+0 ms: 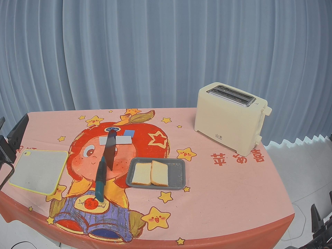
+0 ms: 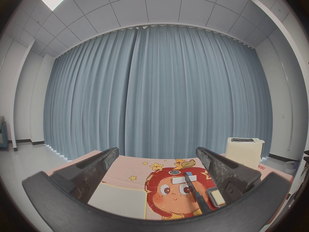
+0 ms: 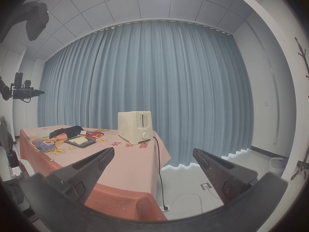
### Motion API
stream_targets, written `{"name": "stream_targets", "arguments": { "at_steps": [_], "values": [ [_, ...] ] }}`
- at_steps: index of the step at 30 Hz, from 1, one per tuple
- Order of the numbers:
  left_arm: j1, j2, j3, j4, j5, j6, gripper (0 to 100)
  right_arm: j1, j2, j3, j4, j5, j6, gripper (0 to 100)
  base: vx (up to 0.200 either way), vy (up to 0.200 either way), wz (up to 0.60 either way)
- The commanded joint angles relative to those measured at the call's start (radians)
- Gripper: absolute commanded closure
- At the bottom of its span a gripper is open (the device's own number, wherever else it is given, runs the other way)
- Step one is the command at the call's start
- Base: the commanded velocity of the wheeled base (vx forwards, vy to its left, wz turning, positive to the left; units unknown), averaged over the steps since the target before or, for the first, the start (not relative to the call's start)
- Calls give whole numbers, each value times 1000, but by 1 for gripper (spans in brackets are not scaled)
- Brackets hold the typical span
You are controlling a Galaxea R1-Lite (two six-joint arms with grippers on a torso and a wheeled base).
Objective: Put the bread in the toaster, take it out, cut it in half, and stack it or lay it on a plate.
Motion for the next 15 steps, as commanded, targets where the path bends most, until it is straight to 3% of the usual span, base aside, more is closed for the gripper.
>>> {"name": "stream_targets", "arguments": {
  "at_steps": [1,15],
  "values": [
    [0,-31,14,0,2,-1,0,0,-16,18,0,1,0,0,0,0,0],
    [0,-104,67,1,9,1,0,0,-16,18,0,1,0,0,0,0,0]
  ]
}}
